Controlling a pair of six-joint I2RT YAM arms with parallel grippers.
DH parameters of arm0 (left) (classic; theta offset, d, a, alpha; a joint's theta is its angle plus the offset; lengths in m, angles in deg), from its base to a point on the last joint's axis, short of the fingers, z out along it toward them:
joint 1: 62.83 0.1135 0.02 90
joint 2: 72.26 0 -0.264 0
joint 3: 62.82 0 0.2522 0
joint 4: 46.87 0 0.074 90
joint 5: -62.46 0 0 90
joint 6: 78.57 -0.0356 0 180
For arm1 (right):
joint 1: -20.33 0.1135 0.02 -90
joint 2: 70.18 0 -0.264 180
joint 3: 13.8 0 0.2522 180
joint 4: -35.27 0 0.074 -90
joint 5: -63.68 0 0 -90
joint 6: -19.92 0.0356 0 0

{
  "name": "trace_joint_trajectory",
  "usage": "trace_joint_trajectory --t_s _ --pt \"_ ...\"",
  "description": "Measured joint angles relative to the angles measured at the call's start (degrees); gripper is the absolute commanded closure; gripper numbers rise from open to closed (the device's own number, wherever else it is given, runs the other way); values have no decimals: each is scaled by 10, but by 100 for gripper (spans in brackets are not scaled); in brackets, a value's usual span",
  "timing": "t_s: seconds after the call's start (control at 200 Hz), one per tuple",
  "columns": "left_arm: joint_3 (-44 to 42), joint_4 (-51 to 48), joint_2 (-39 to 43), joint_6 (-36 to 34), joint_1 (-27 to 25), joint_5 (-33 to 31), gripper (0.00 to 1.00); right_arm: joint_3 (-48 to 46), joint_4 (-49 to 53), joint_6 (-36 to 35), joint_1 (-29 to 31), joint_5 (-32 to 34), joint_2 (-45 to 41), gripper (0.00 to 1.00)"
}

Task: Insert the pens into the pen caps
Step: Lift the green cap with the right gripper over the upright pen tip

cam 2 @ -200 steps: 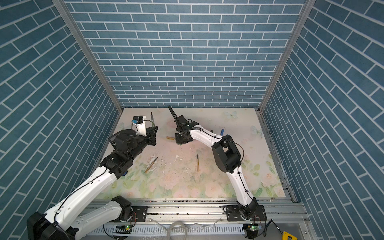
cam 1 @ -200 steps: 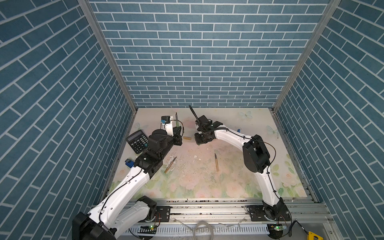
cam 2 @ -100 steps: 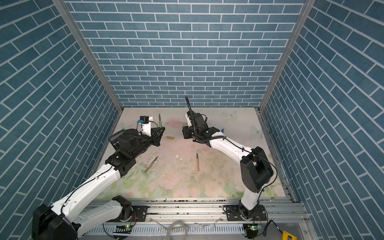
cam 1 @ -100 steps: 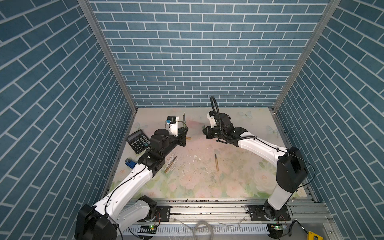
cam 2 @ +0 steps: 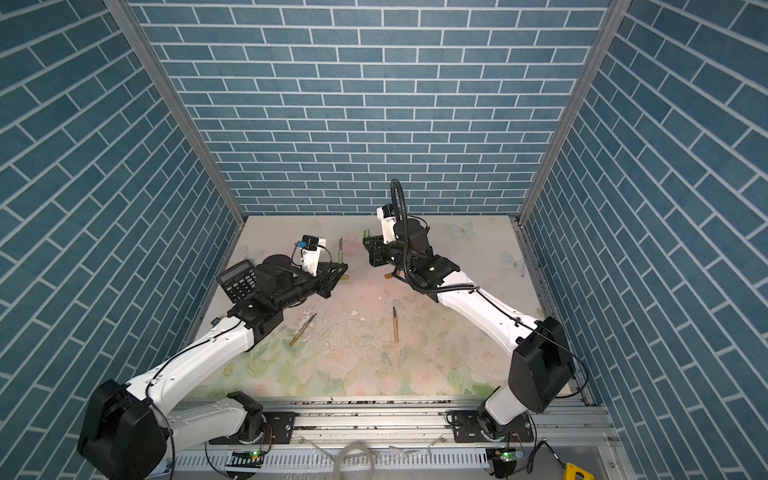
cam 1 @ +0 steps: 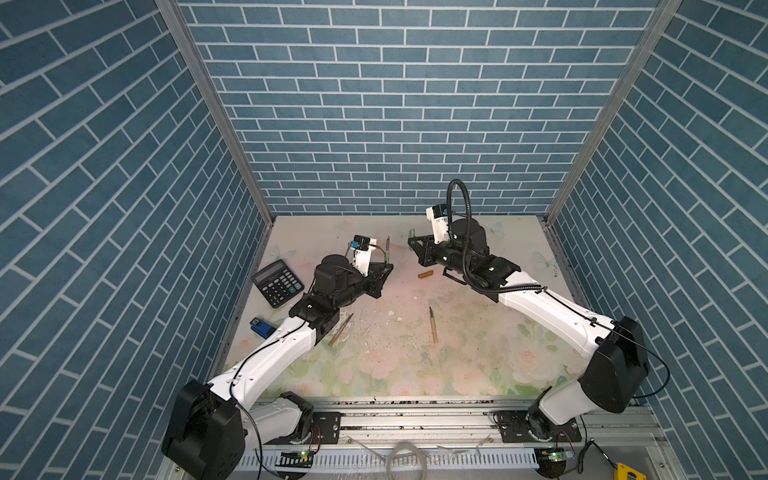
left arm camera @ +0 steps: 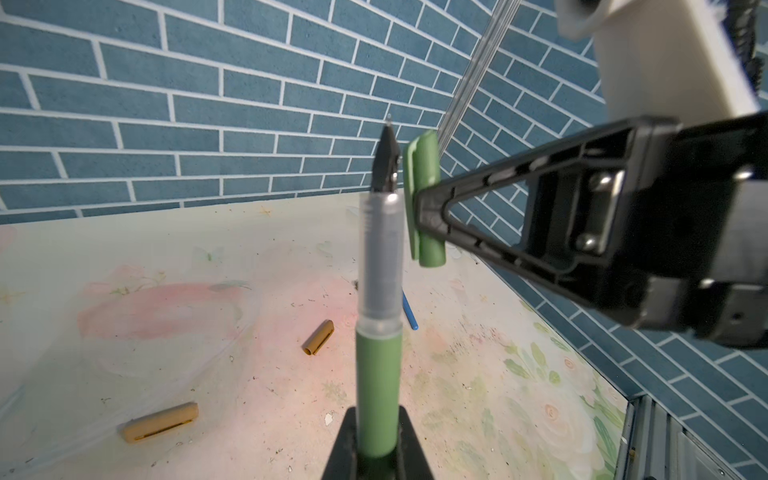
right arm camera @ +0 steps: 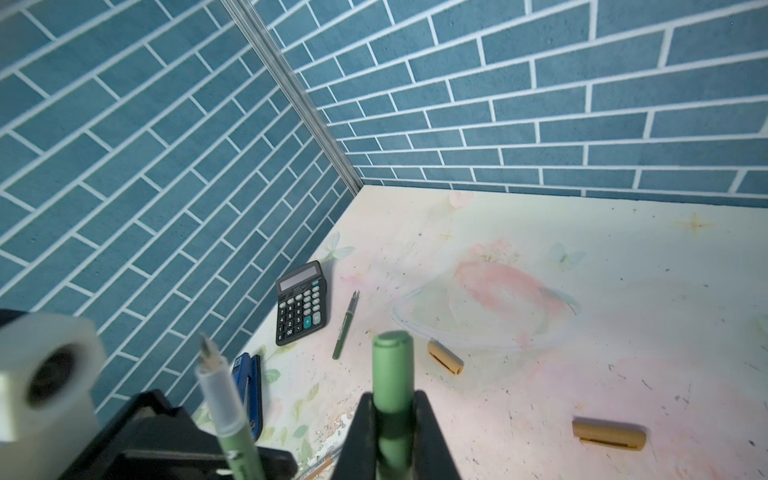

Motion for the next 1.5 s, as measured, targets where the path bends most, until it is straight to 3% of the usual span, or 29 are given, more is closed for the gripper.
trace_joint_trajectory --t_s 0.655,1.5 --pt "19 -3 -33 2 -24 52 100 19 -67 30 1 -39 -3 87" --pt "24 -6 -33 2 -26 49 100 19 -80 52 9 -59 5 87"
